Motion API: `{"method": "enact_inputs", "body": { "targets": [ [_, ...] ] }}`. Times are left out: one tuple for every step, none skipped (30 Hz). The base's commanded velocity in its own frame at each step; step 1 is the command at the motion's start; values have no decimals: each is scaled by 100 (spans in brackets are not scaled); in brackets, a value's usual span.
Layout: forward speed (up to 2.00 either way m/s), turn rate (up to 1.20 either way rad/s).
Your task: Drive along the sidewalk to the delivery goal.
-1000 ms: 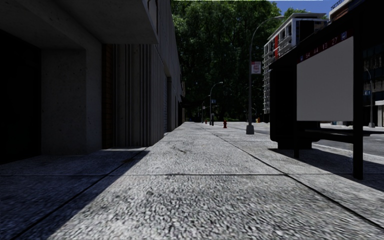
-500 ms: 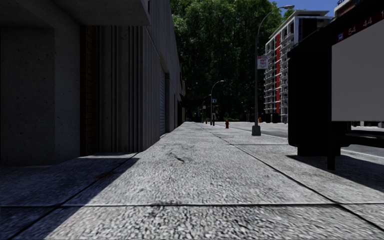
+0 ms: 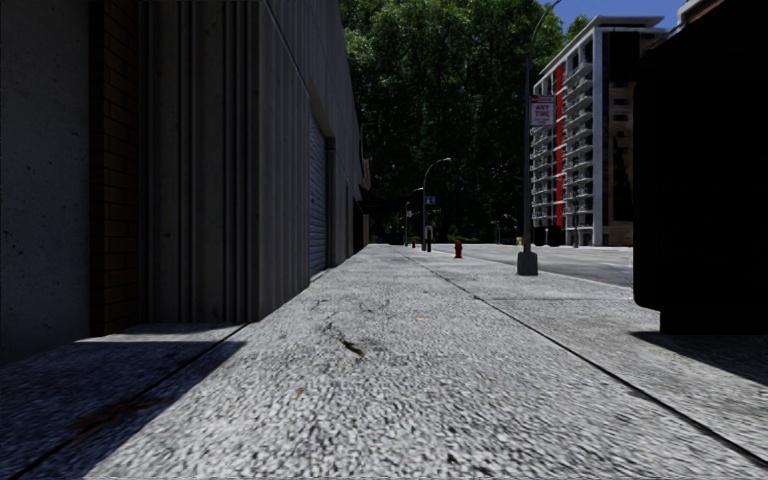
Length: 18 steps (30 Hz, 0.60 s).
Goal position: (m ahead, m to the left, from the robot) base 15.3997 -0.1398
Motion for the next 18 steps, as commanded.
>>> {"method": "enact_inputs", "body": {
  "targets": [
    [200,0],
    [200,0],
    [200,0],
    [200,0],
    [200,0],
    [200,0],
    [200,0],
    [200,0],
    [200,0],
    [200,0],
    [200,0],
    [200,0],
    [200,0],
    [200,0],
    [200,0],
    [200,0],
    [200,0],
    [200,0]
  ]
}}
